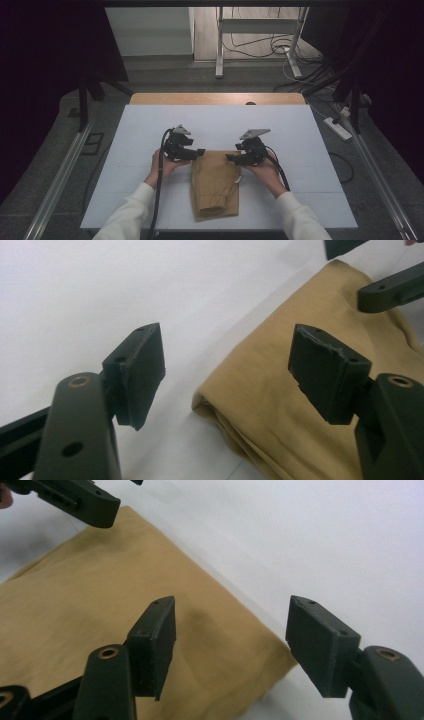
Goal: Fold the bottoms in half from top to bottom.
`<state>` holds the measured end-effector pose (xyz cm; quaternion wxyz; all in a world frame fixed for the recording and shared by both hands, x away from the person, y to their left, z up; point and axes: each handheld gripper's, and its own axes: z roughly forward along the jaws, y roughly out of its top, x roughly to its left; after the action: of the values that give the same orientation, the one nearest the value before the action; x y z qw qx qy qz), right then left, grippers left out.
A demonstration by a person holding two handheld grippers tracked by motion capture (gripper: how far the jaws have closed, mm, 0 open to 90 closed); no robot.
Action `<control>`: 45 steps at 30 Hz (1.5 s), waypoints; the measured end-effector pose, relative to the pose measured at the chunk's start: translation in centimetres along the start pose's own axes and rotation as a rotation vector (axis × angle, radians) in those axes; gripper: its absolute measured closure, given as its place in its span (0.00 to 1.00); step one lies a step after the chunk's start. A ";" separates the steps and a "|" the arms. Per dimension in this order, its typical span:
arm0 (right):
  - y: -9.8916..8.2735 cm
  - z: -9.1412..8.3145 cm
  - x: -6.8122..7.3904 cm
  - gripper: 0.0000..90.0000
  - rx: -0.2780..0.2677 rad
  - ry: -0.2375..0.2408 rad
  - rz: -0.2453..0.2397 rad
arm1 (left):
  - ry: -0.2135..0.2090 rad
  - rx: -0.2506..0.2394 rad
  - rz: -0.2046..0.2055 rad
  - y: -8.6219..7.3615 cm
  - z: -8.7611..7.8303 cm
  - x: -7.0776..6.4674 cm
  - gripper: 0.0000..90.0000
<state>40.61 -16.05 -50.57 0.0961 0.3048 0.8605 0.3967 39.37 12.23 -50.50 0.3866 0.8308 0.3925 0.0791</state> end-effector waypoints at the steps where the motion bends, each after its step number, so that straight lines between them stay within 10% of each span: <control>1: 0.1 0.2 -0.1 0.40 0.009 -0.002 -0.001 | -0.003 0.002 -0.001 -0.1 0.0 0.1 0.33; 31: -0.8 1.9 -1.2 0.33 0.115 0.021 0.044 | -0.062 0.112 -0.042 -2.0 2.0 1.6 0.29; 45: -0.5 1.6 0.2 0.72 0.151 0.048 -0.050 | -0.140 0.118 -0.035 -2.2 1.9 1.1 0.69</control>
<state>40.92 -15.16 -52.00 0.0623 0.2800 0.8974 0.3351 39.64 12.81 -53.58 0.3648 0.8486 0.3829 -0.0091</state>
